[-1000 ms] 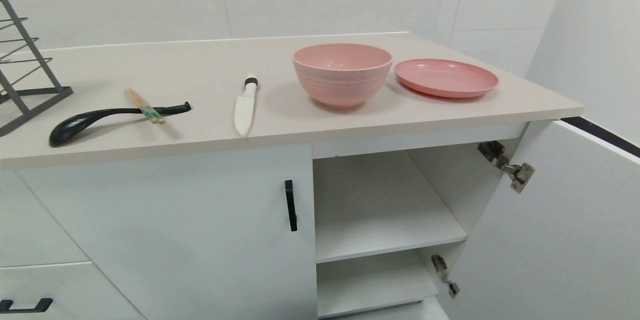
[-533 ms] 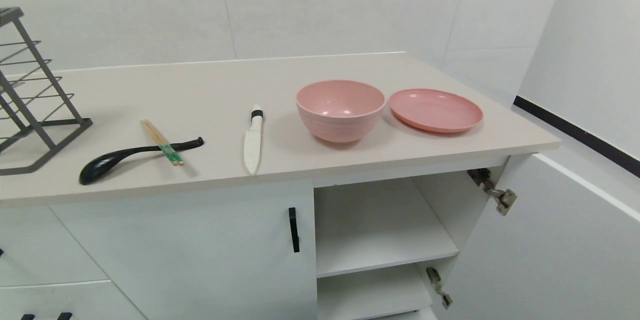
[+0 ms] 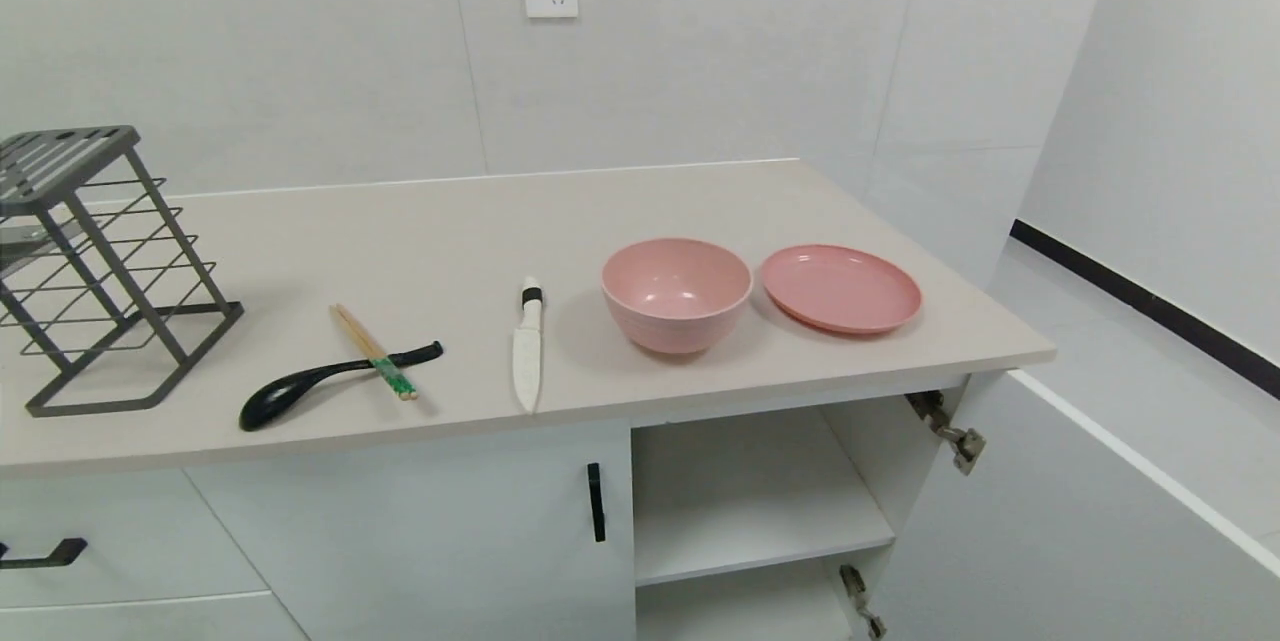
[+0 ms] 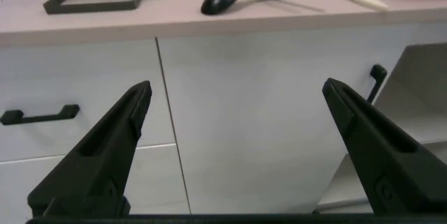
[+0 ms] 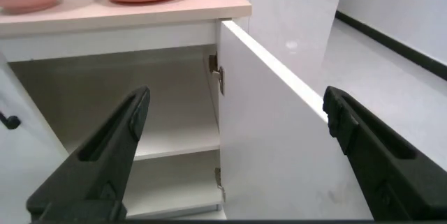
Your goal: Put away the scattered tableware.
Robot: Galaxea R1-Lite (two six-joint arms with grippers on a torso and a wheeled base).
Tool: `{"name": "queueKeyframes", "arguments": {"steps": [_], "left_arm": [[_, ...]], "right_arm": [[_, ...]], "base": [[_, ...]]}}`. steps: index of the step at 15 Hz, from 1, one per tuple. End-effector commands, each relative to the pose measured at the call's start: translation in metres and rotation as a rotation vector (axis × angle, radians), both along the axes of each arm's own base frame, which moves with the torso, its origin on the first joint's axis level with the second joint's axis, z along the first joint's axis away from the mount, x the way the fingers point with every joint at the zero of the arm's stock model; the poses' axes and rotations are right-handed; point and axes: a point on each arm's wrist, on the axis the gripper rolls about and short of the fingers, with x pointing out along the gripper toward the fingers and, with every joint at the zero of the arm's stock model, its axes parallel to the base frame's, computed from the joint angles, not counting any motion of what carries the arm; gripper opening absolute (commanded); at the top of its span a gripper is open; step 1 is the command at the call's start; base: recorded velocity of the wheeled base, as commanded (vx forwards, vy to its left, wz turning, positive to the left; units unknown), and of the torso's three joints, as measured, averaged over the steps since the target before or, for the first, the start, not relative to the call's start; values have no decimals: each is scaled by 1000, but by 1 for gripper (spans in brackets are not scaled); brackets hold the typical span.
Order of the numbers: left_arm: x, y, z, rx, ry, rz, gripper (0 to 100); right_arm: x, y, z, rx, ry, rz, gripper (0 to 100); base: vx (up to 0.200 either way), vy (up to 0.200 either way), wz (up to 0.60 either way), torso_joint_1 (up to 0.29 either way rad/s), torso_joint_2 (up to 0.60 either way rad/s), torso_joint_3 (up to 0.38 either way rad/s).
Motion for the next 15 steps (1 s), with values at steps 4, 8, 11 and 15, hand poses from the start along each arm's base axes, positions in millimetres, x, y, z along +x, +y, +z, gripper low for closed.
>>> {"name": "queueKeyframes", "arguments": {"steps": [4,8,11,15], "left_arm": [[0,0,0,0,1,0,100],[0,0,0,0,1,0,100],[0,0,0,0,1,0,100],[0,0,0,-2,1,0,100]], "right_arm": [[0,0,0,0,2,0,100],[0,0,0,0,2,0,100],[0,0,0,0,2,0,100],[0,0,0,0,2,0,100]], "base": [[0,0,0,349,-493,-243],[0,0,0,282,-519,-253],[0,0,0,287,-549,-268],[0,0,0,299,-581,-290]]}}
